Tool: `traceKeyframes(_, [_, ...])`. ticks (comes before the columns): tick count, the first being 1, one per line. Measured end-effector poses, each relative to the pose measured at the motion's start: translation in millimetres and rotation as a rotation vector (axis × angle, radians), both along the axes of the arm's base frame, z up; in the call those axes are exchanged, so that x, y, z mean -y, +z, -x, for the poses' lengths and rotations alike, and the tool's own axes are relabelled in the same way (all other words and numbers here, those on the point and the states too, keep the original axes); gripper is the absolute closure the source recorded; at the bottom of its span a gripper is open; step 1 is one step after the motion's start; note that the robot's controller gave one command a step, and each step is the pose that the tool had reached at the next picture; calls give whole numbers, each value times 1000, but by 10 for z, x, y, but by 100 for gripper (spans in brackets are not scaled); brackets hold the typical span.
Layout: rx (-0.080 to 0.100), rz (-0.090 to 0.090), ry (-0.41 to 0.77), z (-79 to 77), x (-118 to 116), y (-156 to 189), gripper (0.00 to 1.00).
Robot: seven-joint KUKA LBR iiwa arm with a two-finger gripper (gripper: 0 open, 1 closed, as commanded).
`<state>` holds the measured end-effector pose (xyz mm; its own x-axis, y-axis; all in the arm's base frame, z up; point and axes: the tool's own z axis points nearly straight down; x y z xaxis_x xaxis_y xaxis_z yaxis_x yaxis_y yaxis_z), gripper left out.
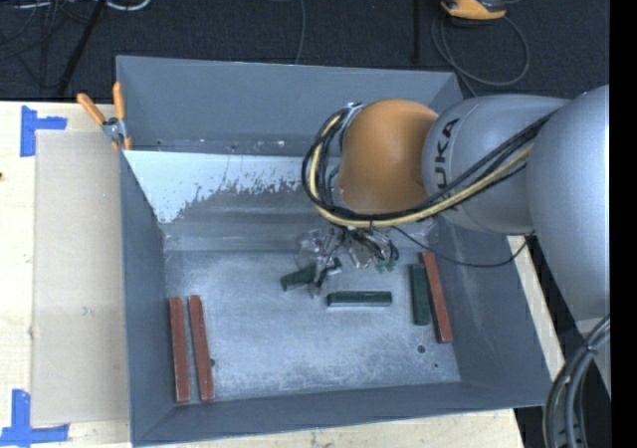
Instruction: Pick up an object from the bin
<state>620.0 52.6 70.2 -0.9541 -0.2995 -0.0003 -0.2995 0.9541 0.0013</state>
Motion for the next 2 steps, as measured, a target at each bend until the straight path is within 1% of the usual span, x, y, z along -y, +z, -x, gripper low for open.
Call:
traceKeyframes(1, [8,2,184,224,259,1264,100])
traceKeyframes(2, [5,3,415,692,611,1946,100])
